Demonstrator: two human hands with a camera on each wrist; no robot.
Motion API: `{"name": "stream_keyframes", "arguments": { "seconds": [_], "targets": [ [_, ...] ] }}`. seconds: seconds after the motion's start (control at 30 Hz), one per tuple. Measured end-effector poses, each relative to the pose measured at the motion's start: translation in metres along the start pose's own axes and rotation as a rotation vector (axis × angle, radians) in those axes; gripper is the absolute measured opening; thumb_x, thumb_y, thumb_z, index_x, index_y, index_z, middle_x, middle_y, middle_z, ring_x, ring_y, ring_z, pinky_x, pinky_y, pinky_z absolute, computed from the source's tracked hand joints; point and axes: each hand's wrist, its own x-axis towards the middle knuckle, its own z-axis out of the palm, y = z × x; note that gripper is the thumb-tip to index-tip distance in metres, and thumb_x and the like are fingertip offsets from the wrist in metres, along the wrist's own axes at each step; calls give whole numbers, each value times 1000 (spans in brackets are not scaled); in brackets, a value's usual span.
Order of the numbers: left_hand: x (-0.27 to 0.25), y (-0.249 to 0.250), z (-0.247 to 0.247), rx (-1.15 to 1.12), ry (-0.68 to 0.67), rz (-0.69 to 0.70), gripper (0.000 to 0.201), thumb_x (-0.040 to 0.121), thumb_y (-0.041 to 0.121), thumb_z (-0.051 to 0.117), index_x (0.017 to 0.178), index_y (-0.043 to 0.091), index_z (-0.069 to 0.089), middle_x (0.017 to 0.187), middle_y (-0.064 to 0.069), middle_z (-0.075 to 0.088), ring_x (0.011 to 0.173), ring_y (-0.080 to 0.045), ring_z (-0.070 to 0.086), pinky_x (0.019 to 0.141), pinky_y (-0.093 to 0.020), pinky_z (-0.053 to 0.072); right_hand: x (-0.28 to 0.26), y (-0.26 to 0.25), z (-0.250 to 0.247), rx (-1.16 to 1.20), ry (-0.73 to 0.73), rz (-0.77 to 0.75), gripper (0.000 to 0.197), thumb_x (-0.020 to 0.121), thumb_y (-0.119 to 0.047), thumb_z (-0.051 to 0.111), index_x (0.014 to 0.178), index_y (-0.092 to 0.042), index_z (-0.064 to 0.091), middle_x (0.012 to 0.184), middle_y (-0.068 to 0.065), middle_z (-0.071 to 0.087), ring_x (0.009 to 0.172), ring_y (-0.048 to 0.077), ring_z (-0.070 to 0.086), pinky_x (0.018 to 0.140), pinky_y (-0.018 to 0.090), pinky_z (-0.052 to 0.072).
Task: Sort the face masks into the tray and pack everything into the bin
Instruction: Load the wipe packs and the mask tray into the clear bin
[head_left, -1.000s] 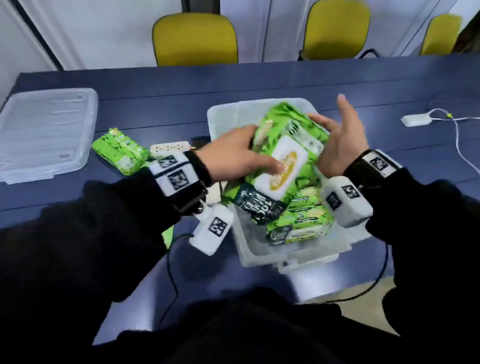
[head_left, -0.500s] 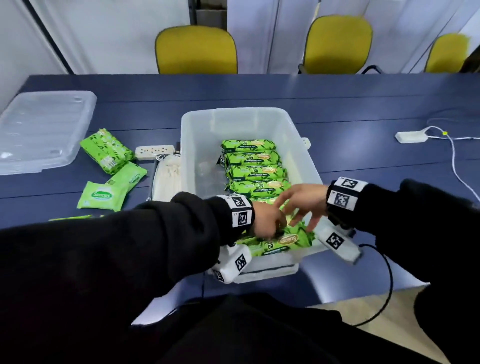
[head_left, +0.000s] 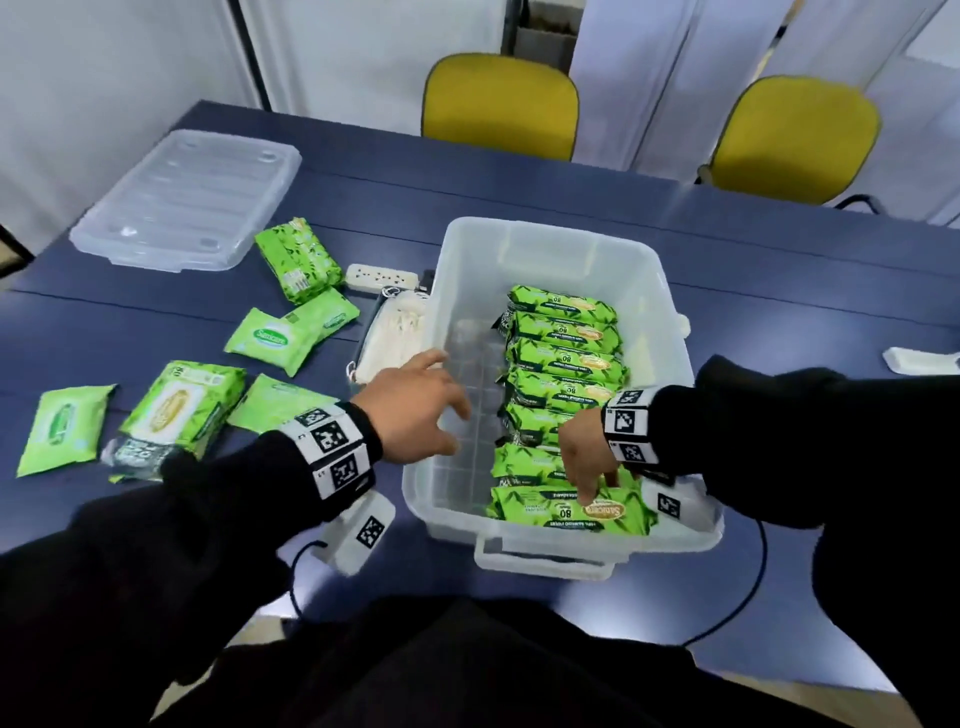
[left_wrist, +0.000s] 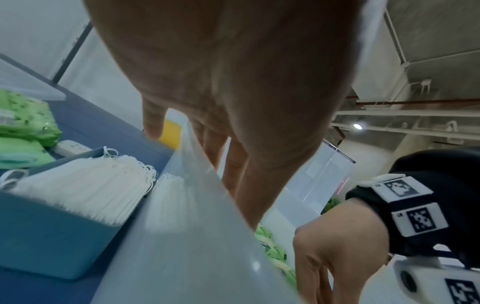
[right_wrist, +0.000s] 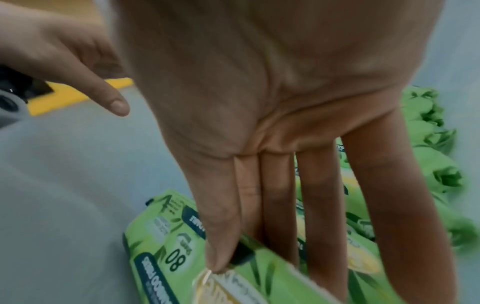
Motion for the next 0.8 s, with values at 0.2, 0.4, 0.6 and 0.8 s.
{"name": "stream_keyframes", "arguments": {
  "seconds": [0.2, 0.4, 0.6, 0.8],
  "targets": [
    [-4, 2, 14, 15, -35, 27, 47, 84, 58, 70, 125, 37, 66, 140, 9, 56, 155, -21, 1, 116, -49, 37, 23, -4, 6, -338, -218, 56, 41, 92, -47, 70, 81, -8, 76, 69, -1, 75, 54, 10, 59, 74, 26, 57],
    [-6, 5, 15, -18, -39, 46, 47, 83, 58, 72, 125, 38, 66, 142, 10, 50, 155, -23, -3, 118, -49, 33, 23, -27, 4, -571, -92, -13, 50, 76, -57, 81, 93, -12, 68, 68, -2, 58, 68, 22, 59, 54, 31, 45],
    [-9, 3, 12, -26, -62, 54, 44, 84, 56, 72, 124, 37, 66, 141, 12, 46, 155, -18, -5, 115, -51, 36, 33, -24, 13, -511, -80, 9, 51, 70, -51, 88, 78, -9, 61, 75, 2, 63, 76, 27, 63, 64, 35, 52],
    [-13, 5, 11, -5, -74, 67, 45, 84, 60, 70, 121, 35, 68, 136, 12, 45, 153, -17, 0, 110, -53, 39, 23, -12, 13, -419, -61, 45, 56, 73, -45, 88, 105, -3, 69, 89, 6, 65, 82, 27, 63, 74, 35, 56]
  ]
}}
